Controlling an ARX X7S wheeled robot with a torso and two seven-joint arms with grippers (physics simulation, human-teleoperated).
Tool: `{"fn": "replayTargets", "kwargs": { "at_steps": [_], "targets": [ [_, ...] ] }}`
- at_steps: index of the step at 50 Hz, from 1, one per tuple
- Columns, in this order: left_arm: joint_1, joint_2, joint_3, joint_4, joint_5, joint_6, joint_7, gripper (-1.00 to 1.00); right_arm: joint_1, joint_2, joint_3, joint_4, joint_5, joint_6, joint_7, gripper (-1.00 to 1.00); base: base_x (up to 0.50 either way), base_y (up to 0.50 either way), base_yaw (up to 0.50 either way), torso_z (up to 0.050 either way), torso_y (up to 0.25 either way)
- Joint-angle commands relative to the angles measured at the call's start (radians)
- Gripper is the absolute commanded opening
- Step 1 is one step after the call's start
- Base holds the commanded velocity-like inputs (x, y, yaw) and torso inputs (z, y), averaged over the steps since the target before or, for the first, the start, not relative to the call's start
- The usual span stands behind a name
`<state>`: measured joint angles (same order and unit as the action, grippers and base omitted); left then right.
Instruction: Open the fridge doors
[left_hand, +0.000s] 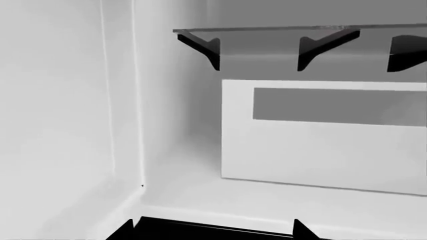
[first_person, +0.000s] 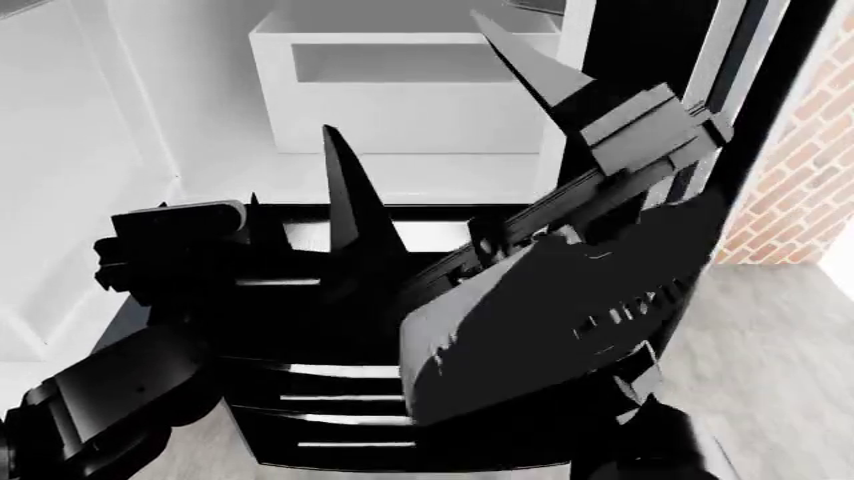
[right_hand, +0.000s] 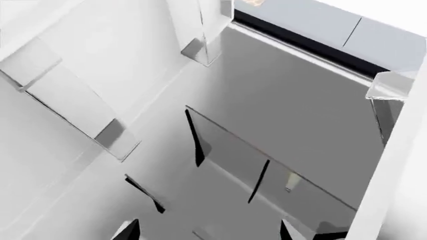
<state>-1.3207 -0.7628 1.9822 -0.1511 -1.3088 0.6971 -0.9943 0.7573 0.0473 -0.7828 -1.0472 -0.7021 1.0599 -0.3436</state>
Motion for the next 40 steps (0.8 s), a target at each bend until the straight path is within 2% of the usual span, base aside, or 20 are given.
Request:
{"fn": "replayTargets", "kwargs": {
  "at_steps": [1,9,18,27,40],
  "targets": [
    [0.004,0.026,-0.033,-0.037,0.016,0.013,0.027,1.0,0.107,-0.047,0.005,0.0,-0.003,0.273,-0.113,1.0,0.0,0.0,0.0,0.0,0.0],
    [0.019,0.035,-0.039,-0.055,0.012,0.013,0.037,1.0,0.217,-0.046,-0.069,0.005,0.126,0.433,-0.056,1.0,0.0,0.0,0.0,0.0,0.0],
    [0.027,0.038,-0.045,-0.062,0.014,0.011,0.039,1.0,0.269,-0.042,-0.157,0.089,0.269,0.423,0.029,1.0,0.0,0.0,0.0,0.0,0.0],
    [0.032,0.039,-0.049,-0.064,0.019,0.008,0.04,1.0,0.298,-0.035,-0.067,0.185,0.372,0.345,0.046,1.0,0.0,0.0,0.0,0.0,0.0],
    [0.05,0.047,-0.054,-0.08,0.031,0.008,0.04,1.0,0.325,-0.013,0.136,0.474,0.507,0.09,0.018,1.0,0.0,0.0,0.0,0.0,0.0]
  ]
}}
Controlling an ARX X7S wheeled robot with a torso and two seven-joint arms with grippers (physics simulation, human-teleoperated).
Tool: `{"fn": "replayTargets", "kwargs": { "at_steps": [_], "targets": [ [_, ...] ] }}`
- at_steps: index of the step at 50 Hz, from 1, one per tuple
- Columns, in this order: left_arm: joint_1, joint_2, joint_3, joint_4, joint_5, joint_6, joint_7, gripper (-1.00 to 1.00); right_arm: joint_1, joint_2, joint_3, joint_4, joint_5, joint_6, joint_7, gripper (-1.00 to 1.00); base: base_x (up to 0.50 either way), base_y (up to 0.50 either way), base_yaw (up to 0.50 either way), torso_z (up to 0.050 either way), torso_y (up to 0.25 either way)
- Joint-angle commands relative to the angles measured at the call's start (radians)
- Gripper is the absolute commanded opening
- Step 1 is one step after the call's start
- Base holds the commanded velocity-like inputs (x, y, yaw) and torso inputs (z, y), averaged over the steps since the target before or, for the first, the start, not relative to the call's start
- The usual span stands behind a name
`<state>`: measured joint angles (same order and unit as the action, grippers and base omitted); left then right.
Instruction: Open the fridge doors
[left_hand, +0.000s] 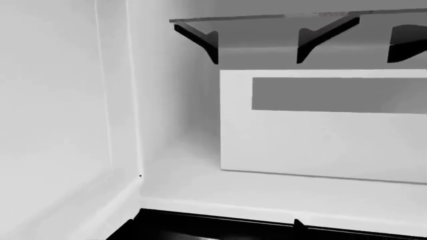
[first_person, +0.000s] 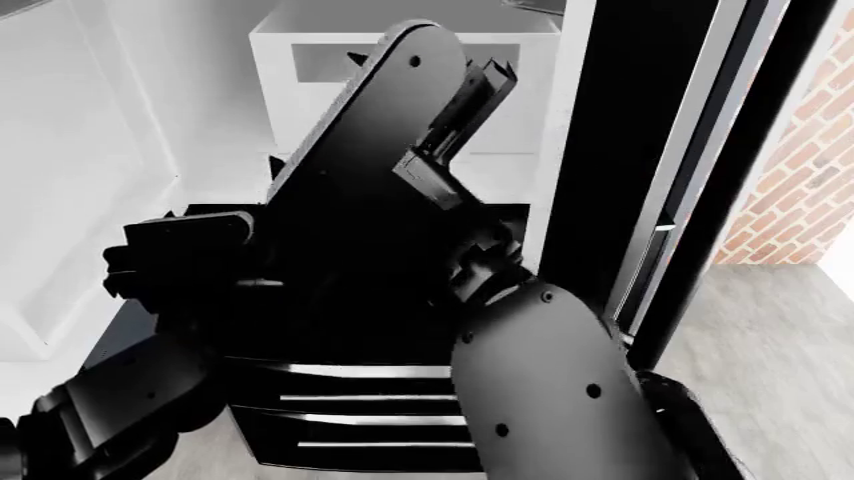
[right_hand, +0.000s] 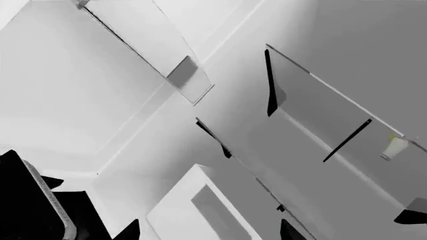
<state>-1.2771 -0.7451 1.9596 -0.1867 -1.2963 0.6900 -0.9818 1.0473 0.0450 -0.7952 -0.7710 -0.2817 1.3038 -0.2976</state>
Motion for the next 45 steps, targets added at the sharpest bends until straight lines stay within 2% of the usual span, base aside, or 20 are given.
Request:
{"fn": "replayTargets", "kwargs": {
  "at_steps": [1,24,38,45],
  "targets": [
    [0.007,0.029,-0.032,-0.045,0.019,0.015,0.028,1.0,0.038,-0.009,0.151,0.208,0.091,-0.16,-0.027,1.0,0.0,0.0,0.0,0.0,0.0],
    [0.028,0.034,-0.047,-0.062,0.025,0.015,0.035,1.0,0.096,-0.01,0.328,0.723,0.258,-0.562,0.042,1.0,0.0,0.0,0.0,0.0,0.0],
    [0.04,0.037,-0.056,-0.068,0.027,0.011,0.042,1.0,0.107,0.01,0.42,0.835,0.347,-0.653,0.069,1.0,0.0,0.0,0.0,0.0,0.0],
    [0.048,0.039,-0.061,-0.077,0.025,0.011,0.048,1.0,0.093,0.029,0.462,0.807,0.375,-0.655,0.094,1.0,0.0,0.0,0.0,0.0,0.0]
  ]
}}
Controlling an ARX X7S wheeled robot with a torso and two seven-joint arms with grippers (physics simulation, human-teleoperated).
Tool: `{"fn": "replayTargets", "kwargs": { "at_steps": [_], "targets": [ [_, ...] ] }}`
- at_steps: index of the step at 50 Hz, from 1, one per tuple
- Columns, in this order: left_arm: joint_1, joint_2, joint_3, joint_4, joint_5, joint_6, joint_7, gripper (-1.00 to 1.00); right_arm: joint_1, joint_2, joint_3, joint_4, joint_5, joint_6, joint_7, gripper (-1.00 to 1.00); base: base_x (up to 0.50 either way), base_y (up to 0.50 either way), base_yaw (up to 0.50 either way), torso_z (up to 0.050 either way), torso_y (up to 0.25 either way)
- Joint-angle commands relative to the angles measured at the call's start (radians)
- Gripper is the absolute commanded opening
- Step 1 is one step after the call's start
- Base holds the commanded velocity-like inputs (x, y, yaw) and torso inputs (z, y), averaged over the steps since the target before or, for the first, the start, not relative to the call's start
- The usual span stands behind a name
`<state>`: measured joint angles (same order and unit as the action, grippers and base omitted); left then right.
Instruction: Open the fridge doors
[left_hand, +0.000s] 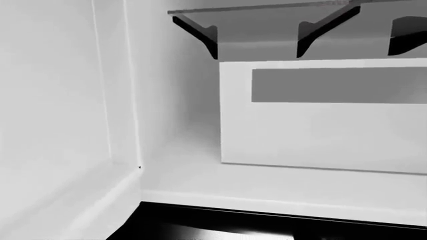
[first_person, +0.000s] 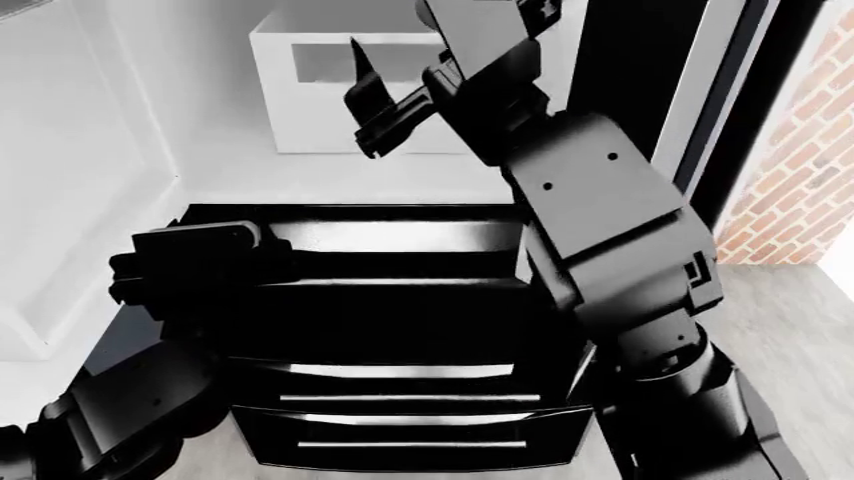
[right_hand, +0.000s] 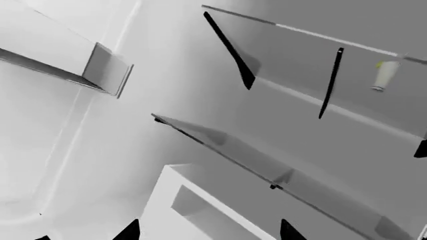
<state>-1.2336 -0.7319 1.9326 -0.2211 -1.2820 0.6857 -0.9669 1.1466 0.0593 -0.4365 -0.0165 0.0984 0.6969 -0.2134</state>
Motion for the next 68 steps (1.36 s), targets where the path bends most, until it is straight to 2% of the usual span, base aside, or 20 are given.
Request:
{"fn": "replayTargets", "kwargs": {
  "at_steps": [1,5,11,17,23,30,34,37,39,44,53,58,63,68],
  "targets": [
    [0.004,0.027,-0.036,-0.044,0.009,0.014,0.033,1.0,-0.023,0.019,0.11,0.029,-0.003,-0.046,0.019,1.0,0.0,0.0,0.0,0.0,0.0],
    [0.009,0.028,-0.038,-0.044,0.01,0.014,0.033,1.0,-0.1,0.027,0.142,-0.09,0.011,-0.04,0.062,1.0,0.0,0.0,0.0,0.0,0.0],
    [0.011,0.029,-0.042,-0.039,0.014,0.012,0.03,1.0,-0.226,0.048,0.184,-0.399,-0.004,0.019,0.162,1.0,0.0,0.0,0.0,0.0,0.0],
    [0.01,0.025,-0.047,-0.032,0.016,0.01,0.028,1.0,-0.257,0.076,0.223,-0.635,-0.012,0.122,0.209,1.0,0.0,0.0,0.0,0.0,0.0],
    [0.012,0.022,-0.051,-0.029,0.018,0.008,0.027,1.0,-0.257,0.113,0.284,-0.765,-0.002,0.222,0.218,1.0,0.0,0.0,0.0,0.0,0.0],
    [0.015,0.021,-0.06,-0.034,0.003,0.003,0.041,1.0,-0.289,0.179,0.435,-0.885,0.013,0.333,0.209,1.0,0.0,0.0,0.0,0.0,0.0],
    [0.014,0.017,-0.065,-0.03,-0.006,-0.002,0.047,1.0,-0.319,0.227,0.562,-0.946,0.032,0.412,0.179,1.0,0.0,0.0,0.0,0.0,0.0],
    [0.017,0.017,-0.067,-0.033,-0.007,-0.003,0.049,1.0,-0.331,0.268,0.706,-1.013,0.056,0.501,0.134,1.0,0.0,0.0,0.0,0.0,0.0],
    [0.018,0.018,-0.068,-0.033,-0.009,-0.006,0.05,1.0,-0.342,0.313,0.799,-1.03,0.118,0.534,0.142,1.0,0.0,0.0,0.0,0.0,0.0],
    [0.022,0.019,-0.071,-0.032,-0.012,-0.01,0.054,1.0,-0.412,0.518,1.069,-1.029,0.523,0.607,0.349,1.0,0.0,0.0,0.0,0.0,0.0],
    [0.025,0.019,-0.076,-0.033,-0.011,-0.016,0.055,1.0,-0.443,0.719,1.361,-0.982,0.604,0.797,0.265,1.0,0.0,0.0,0.0,0.0,0.0],
    [0.03,0.022,-0.079,-0.036,-0.011,-0.016,0.057,1.0,-0.443,0.794,1.469,-0.982,0.676,0.872,0.263,1.0,0.0,0.0,0.0,0.0,0.0],
    [0.032,0.02,-0.085,-0.037,-0.016,-0.017,0.061,1.0,-0.501,0.843,1.629,-0.992,0.955,0.871,0.423,1.0,0.0,0.0,0.0,0.0,0.0],
    [0.034,0.019,-0.09,-0.034,-0.015,-0.017,0.059,1.0,-0.541,0.862,1.72,-1.028,1.184,0.855,0.554,1.0,0.0,0.0,0.0,0.0,0.0]
  ]
}}
